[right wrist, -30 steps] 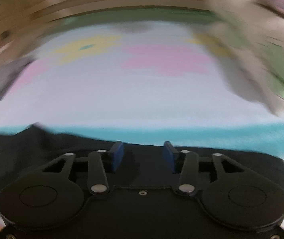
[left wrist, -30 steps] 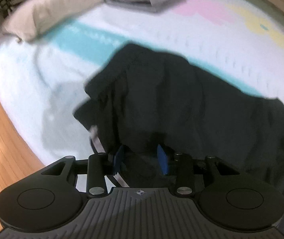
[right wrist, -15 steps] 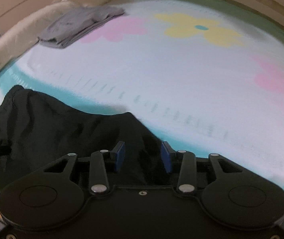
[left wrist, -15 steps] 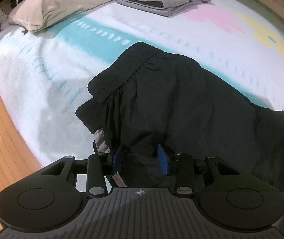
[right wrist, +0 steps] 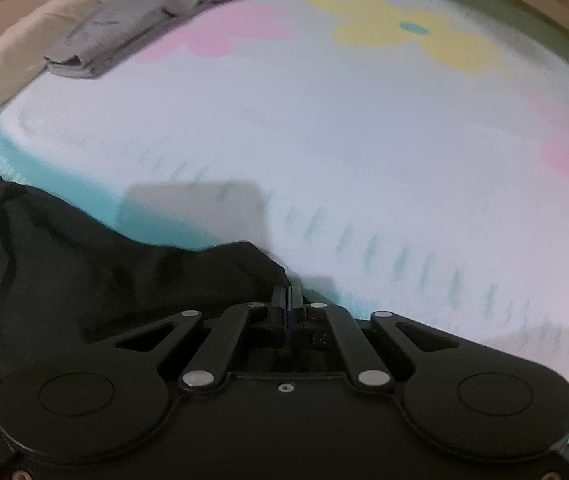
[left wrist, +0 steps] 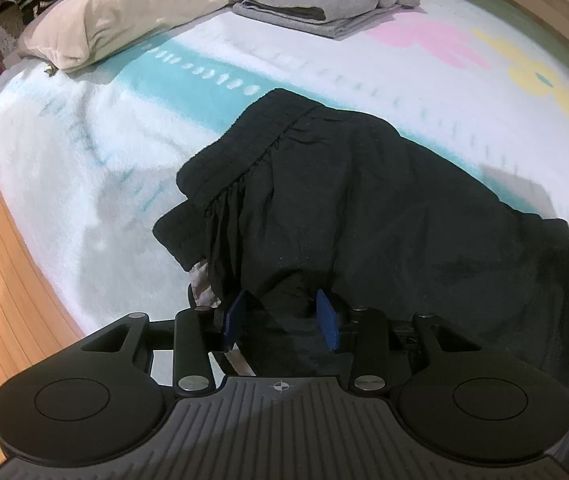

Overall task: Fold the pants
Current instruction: 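Open both tools to release the folded legs and lift away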

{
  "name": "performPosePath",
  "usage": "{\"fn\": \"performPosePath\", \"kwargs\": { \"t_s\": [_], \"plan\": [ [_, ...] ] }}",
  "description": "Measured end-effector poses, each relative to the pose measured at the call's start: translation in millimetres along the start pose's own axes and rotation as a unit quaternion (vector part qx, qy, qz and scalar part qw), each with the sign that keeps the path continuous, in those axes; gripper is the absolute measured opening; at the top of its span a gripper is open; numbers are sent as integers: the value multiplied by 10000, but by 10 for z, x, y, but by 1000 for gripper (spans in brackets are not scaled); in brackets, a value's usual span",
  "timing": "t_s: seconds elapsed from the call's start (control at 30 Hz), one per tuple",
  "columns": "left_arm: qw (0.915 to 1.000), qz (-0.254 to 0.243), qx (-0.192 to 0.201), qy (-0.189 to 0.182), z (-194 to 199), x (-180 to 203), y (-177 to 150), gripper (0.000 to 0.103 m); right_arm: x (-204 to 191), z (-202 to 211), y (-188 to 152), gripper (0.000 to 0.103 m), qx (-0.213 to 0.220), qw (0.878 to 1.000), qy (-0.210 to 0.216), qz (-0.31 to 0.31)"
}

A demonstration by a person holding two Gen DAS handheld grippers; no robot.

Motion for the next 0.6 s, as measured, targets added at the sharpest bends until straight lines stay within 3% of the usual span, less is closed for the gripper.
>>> {"fn": "performPosePath", "kwargs": {
  "t_s": [0.1,0.13,0.2,0.33,0.5,0.6],
  "plan": [
    [9997,-14,190,160,129,-30,4,39,76,136,-12,21,176,9995,-75,-264],
    [9991,14,319,283,184,-49,13,39,114,212,-11,30,283,9989,-129,-344],
    [9966,45,586,578,305,-84,37,39,217,425,-30,38,494,9975,-211,-470],
    [9922,149,1000,725,520,-62,85,39,584,854,-222,38,666,9946,-427,-668],
    [9936,-236,1087,212,636,328,100,39,1438,1272,-737,38,468,9868,-972,-1209],
    [9922,-654,1055,-95,688,713,26,39,2132,1508,-1094,38,343,9728,-1531,-1707]
  ]
}}
Point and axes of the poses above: each gripper's, at about its wrist camera, not at the fingertips, and z roughly against the way its jaws point, x to its right, y to its top, the point moved 7 cm from there along -z, roughly the way its jaws point, and after that the axes turned 7 degrees about -z, right-handed, at the moved point
